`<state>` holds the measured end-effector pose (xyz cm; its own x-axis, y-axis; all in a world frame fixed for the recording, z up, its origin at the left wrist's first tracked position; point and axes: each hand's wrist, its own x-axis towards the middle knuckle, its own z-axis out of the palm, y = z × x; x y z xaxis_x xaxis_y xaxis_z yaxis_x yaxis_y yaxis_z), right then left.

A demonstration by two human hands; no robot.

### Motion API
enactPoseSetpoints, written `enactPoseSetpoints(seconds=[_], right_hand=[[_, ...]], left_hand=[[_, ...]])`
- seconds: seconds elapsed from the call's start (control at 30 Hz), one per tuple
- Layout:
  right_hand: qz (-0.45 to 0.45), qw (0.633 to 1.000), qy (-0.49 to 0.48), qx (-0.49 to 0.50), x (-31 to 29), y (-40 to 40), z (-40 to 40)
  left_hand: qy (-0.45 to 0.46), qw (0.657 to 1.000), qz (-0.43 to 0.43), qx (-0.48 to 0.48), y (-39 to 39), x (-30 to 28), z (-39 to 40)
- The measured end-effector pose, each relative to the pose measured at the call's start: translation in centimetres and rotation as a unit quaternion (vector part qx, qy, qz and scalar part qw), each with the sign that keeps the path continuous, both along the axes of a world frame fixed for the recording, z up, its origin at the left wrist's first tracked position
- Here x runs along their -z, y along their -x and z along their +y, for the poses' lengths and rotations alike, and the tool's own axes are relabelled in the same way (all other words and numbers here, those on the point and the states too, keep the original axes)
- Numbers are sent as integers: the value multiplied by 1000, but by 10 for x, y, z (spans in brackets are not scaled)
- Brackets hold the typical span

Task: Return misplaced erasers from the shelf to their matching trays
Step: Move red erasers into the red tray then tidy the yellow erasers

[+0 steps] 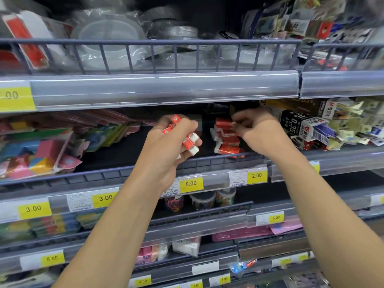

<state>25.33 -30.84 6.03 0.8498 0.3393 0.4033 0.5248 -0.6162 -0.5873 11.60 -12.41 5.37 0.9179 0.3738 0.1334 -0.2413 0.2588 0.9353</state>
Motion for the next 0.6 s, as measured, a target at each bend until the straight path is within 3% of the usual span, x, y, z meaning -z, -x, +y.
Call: enactPoseSetpoints(seconds=[0.07,0.13,0.33,0.4,0.5,0.6], right_hand=[[27,991,124,29,-2,-11,0],[33,981,186,36,-3,-15,2],[51,988,142,17,-2,-17,1],[36,994,99,22,-1,-11,-2],[22,997,-73,-19,1,14,-2],[88,954,-250,-140,3,51,13]], left_hand=[[-2,1000,-8,-1,-1,-2,-1],[20,1000,-10,-4,-2,-1,-2],[29,999,-17,-27,-2,-1,-2],[42,999,-18,-27,-1,-1,-1],[45,998,-17,-32,-3,2,1],[55,998,-26,-24,-3,3,0]])
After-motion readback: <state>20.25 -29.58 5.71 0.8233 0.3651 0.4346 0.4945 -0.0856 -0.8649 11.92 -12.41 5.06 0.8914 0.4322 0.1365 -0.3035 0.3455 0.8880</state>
